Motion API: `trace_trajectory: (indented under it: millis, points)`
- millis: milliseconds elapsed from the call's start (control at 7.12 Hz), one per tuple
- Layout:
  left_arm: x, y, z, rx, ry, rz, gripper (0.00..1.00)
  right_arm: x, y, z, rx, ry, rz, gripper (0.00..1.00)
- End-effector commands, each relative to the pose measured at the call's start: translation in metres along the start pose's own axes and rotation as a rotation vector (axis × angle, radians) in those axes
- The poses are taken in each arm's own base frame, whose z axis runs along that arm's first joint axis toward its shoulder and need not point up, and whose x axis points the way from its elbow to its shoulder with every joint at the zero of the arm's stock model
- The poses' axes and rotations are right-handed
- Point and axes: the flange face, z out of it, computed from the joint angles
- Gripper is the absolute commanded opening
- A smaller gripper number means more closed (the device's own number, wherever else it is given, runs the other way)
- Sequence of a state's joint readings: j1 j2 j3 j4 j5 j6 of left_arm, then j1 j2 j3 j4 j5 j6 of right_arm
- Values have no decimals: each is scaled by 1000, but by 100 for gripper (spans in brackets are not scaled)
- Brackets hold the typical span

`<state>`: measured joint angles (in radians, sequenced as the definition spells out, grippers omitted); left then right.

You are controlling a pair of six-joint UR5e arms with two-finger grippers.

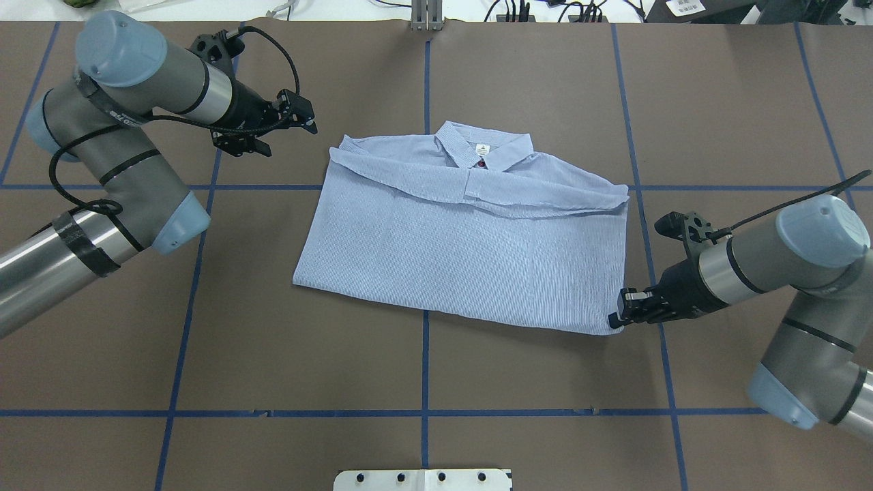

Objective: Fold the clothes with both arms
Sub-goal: 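Drag the folded shirt with the right gripper, rotating it on the table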

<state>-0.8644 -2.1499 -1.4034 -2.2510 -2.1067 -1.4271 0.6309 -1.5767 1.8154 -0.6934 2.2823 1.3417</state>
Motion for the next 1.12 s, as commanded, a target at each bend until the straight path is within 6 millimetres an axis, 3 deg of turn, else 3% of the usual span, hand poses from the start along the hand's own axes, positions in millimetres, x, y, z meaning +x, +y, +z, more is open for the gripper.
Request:
trace_trajectory:
  millis: [0, 281, 702, 842, 983]
  points:
    - [1, 1, 0, 0, 3, -7, 99, -3, 78, -27, -95, -13, -41, 0]
    - [1, 1, -1, 0, 4, -6, 99, -17, 129, -4, -235, -14, -70, 0]
    - [2, 1, -3, 2, 8, -4, 99, -46, 182, 16, -368, -40, -105, 0]
    - [0, 2, -2, 1, 5, -5, 99, -56, 185, 20, -375, -57, -120, 77]
    - [0, 4, -6, 0, 13, 1, 99, -58, 175, 16, -347, -64, -116, 100]
